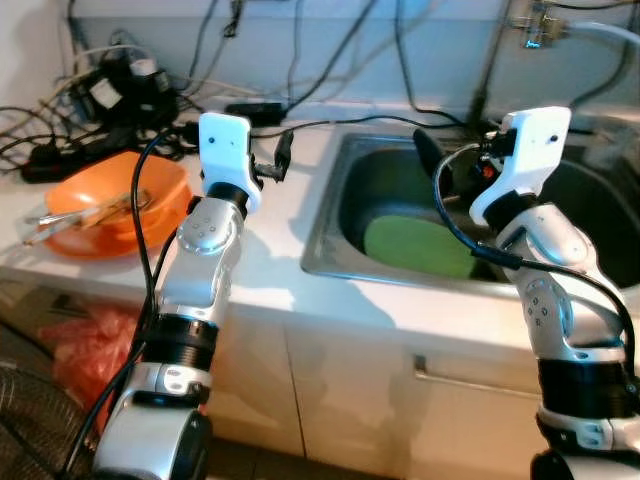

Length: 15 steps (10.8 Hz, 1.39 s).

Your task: Kitchen organization

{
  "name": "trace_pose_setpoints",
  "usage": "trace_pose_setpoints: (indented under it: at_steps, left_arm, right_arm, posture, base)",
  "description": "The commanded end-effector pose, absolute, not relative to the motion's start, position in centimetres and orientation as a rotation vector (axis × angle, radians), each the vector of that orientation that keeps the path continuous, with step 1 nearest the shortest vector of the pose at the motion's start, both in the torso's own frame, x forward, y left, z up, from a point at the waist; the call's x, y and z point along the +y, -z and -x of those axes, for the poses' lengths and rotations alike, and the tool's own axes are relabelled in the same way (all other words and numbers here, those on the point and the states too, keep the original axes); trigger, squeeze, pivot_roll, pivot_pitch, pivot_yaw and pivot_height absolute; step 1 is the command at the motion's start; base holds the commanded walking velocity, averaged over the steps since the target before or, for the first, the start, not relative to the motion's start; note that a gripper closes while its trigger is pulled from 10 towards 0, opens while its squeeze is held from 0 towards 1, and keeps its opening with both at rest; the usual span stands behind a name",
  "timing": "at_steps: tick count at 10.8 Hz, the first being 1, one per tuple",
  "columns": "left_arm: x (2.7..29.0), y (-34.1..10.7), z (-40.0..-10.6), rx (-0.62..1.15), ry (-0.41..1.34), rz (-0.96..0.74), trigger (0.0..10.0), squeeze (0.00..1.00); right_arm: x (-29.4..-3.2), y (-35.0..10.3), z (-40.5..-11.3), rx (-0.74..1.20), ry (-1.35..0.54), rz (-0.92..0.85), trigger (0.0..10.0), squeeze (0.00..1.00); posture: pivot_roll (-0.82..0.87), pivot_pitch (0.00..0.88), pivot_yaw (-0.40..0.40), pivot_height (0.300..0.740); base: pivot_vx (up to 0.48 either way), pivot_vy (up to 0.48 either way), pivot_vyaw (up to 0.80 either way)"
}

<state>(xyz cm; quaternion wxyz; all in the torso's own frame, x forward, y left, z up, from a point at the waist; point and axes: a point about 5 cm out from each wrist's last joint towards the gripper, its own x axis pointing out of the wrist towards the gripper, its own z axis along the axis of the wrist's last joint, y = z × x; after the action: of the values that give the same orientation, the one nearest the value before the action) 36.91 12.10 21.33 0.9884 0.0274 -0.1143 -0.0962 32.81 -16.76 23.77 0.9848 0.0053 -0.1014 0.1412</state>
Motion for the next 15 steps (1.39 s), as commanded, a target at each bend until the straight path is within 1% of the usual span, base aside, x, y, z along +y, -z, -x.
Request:
trace_pose_setpoints:
  at_steps: [1,7,9,10,11,12,13,15]
  left_arm:
    - [12.8,-21.0,-36.9,-0.202,0.161,-0.054,10.0,0.00]
    - [13.6,-20.3,-37.0,-0.162,0.131,-0.036,10.0,0.00]
    - [15.0,-18.7,-36.9,-0.082,0.047,-0.060,10.0,0.00]
    - [15.6,-18.4,-36.8,-0.066,0.010,-0.085,10.0,0.00]
    - [16.2,-18.1,-36.8,-0.052,-0.033,-0.120,10.0,0.00]
    - [16.4,-17.8,-36.8,-0.033,-0.044,-0.130,10.0,0.00]
    - [16.5,-17.8,-36.8,-0.028,-0.042,-0.132,10.0,0.00]
    - [15.7,-17.9,-36.8,-0.023,0.012,-0.132,10.0,0.00]
  right_arm:
    - [-15.8,-24.3,-32.7,-0.207,-0.340,-0.016,10.0,0.00]
    - [-15.3,-24.1,-32.5,-0.181,-0.377,-0.014,10.0,0.00]
    - [-14.9,-23.5,-32.5,-0.100,-0.399,-0.019,10.0,0.00]
    - [-14.6,-23.1,-32.4,-0.067,-0.431,-0.043,10.0,0.00]
    - [-14.0,-22.8,-32.0,-0.026,-0.500,-0.128,10.0,0.00]
    - [-13.8,-22.8,-31.7,-0.006,-0.540,-0.149,10.0,0.00]
    - [-13.7,-22.7,-31.5,0.013,-0.559,-0.147,10.0,0.00]
    - [-13.5,-22.7,-31.2,0.046,-0.592,-0.148,10.0,0.00]
  posture:
    - [-0.06,0.000,0.064,0.740]
    - [-0.06,0.000,0.066,0.740]
    - [-0.05,0.000,0.061,0.740]
    - [-0.05,0.000,0.058,0.740]
    - [-0.05,0.000,0.057,0.740]
    - [-0.05,0.000,0.057,0.740]
    - [-0.05,0.000,0.056,0.740]
    - [-0.04,0.000,0.056,0.740]
  base:
    - [0.000,0.000,0.00]
    - [0.000,0.000,0.00]
    - [0.000,0.000,0.00]
    - [0.000,0.000,0.00]
    - [0.000,0.000,0.00]
    - [0.000,0.000,0.00]
    - [0.000,0.000,0.00]
    - [0.000,0.000,0.00]
